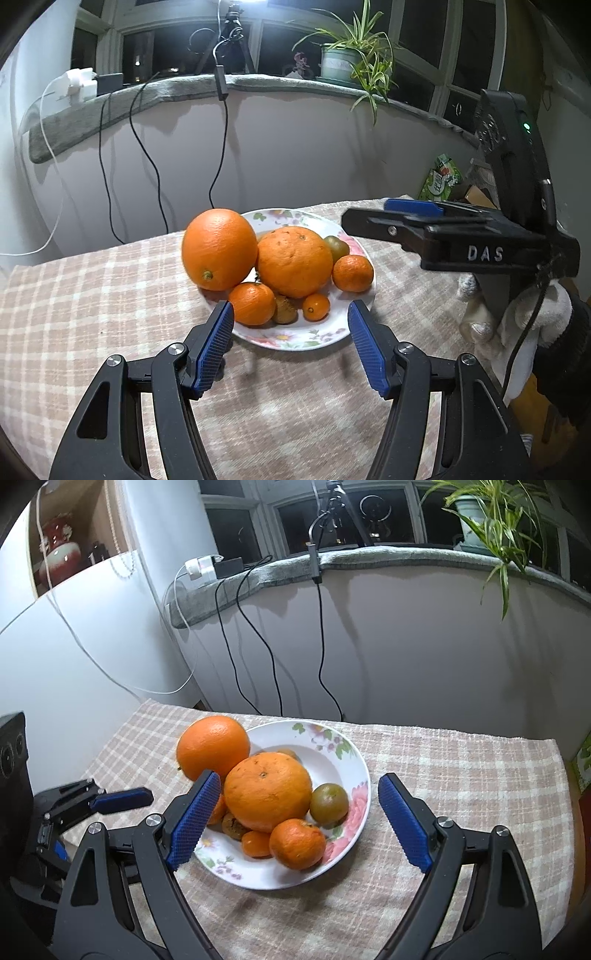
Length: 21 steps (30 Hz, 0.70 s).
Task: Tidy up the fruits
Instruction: 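Move both tools back to the dark plums on the table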
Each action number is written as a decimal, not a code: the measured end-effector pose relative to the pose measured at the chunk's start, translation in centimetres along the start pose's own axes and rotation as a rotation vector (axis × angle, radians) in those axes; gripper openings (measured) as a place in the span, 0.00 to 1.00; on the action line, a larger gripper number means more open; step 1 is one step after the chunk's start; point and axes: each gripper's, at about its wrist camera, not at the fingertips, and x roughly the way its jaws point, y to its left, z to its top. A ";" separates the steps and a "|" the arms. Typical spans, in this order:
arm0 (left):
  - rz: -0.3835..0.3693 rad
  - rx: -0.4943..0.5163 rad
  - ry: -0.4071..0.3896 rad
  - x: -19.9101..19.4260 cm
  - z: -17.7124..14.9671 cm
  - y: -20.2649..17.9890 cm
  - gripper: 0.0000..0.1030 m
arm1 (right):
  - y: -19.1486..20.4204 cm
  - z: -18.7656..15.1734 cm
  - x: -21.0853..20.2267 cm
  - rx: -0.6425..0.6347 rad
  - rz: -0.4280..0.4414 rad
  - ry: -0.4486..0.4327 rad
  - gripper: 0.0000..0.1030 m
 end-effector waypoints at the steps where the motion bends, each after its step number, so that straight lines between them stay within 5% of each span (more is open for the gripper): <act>1: 0.002 -0.003 -0.002 -0.2 -0.1 0.1 0.62 | 0.4 -0.1 -0.2 -0.016 -0.019 -0.002 0.87; 9: 0.053 -0.033 -0.003 -2.2 -1.8 2.9 0.62 | 2.3 -1.0 -1.5 -0.071 -0.054 -0.017 0.96; 21: 0.114 -0.065 0.020 -4.5 -5.0 7.7 0.62 | 5.4 -2.9 -1.9 -0.070 0.023 0.003 0.96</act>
